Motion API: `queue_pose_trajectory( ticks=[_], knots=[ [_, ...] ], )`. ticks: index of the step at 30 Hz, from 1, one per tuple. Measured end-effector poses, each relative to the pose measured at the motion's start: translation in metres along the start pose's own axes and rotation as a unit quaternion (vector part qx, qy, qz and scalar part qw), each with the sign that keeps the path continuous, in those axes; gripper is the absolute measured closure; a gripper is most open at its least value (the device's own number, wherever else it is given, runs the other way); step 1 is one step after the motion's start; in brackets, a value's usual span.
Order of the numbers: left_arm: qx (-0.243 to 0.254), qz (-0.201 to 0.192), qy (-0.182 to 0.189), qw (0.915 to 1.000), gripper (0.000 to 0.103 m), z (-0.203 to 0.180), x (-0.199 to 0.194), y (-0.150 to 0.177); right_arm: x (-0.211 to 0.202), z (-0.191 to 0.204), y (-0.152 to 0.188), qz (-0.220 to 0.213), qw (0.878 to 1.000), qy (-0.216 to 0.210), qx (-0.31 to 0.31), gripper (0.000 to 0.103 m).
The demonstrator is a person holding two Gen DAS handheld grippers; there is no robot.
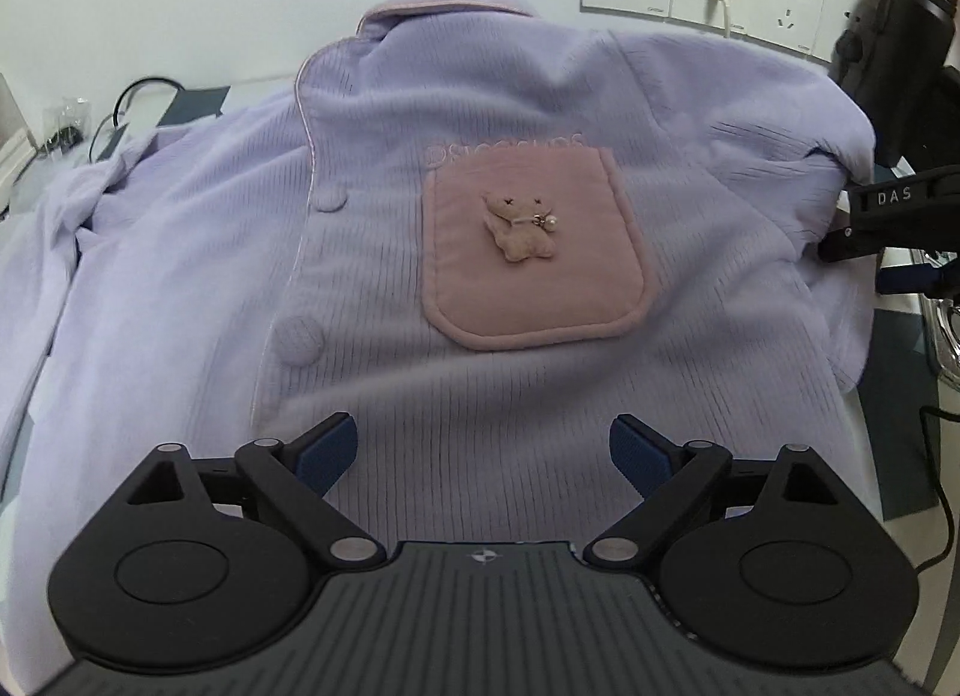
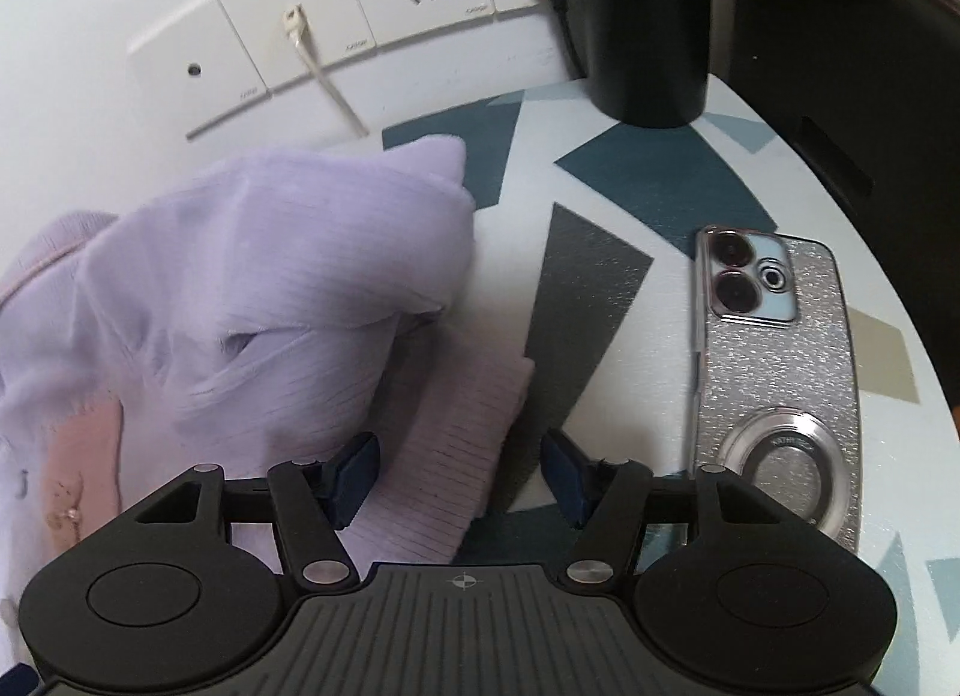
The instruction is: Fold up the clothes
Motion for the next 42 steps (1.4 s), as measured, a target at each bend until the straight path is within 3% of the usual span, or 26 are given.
queue_pose_trajectory(
  ticks=[2, 3, 4, 8, 11, 14, 16, 23, 26, 32, 36, 39, 42],
  knots=[
    [-0.01, 0.004, 0.0, 0.9999, 0.01, 0.002, 0.005, -0.002, 0.007, 0.005, 0.001, -0.003, 1.0, 0.014, -0.01, 0.058],
    [-0.011, 0.006, 0.003, 0.9999, 0.009, 0.003, 0.008, -0.003, 0.01, 0.006, -0.001, -0.001, 1.0, 0.017, -0.012, 0.078],
    [-0.01, 0.007, 0.006, 0.9999, 0.009, 0.003, 0.011, -0.005, 0.012, 0.004, -0.003, 0.002, 1.0, 0.017, 0.0, 0.091],
    [0.006, 0.007, 0.012, 0.9999, 0.008, 0.002, 0.021, -0.009, 0.001, -0.011, -0.014, -0.026, 0.998, 0.02, 0.057, 0.096],
    [0.011, 0.005, 0.023, 0.9997, 0.006, 0.001, 0.027, -0.013, -0.041, -0.027, -0.038, -0.117, 0.989, 0.06, 0.072, 0.097],
    [0.016, 0.004, 0.041, 0.999, 0.006, -0.003, 0.033, -0.018, -0.099, -0.054, -0.072, -0.254, 0.953, 0.139, 0.091, 0.097],
    [0.018, 0.008, 0.054, 0.9983, 0.006, -0.008, 0.037, -0.02, -0.128, -0.072, -0.09, -0.304, 0.931, 0.169, 0.113, 0.097],
    [0.044, 0.016, 0.084, 0.9954, 0.004, -0.022, 0.044, -0.016, -0.161, -0.107, -0.099, -0.324, 0.905, 0.191, 0.198, 0.097],
    [0.039, 0.012, 0.094, 0.9947, 0.004, -0.018, 0.044, -0.016, -0.168, -0.106, -0.099, -0.315, 0.909, 0.174, 0.211, 0.097],
    [0.0, 0.008, 0.117, 0.9931, 0.004, 0.009, 0.035, -0.029, -0.178, -0.039, -0.103, -0.287, 0.946, 0.082, 0.125, 0.097],
    [-0.013, -0.012, 0.092, 0.9956, 0.004, 0.046, 0.022, -0.034, -0.162, 0.0, -0.104, -0.248, 0.961, 0.027, 0.116, 0.097],
    [-0.025, -0.015, 0.068, 0.9972, 0.004, 0.07, 0.019, -0.034, -0.145, 0.02, -0.104, -0.238, 0.965, 0.03, 0.101, 0.097],
    [-0.041, -0.014, 0.059, 0.9973, 0.004, 0.09, 0.019, -0.032, -0.118, 0.035, -0.091, -0.181, 0.979, 0.018, 0.089, 0.096]
  ],
)
Point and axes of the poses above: each gripper's, at about its wrist camera, not at the fingertips, and x roughly the way its jaws point, z to its left, y to its underside, the point moved 1 cm from there along x, roughly the way its jaws point, and after that the axes turned 11 degrees about -z, right-handed, at the moved point
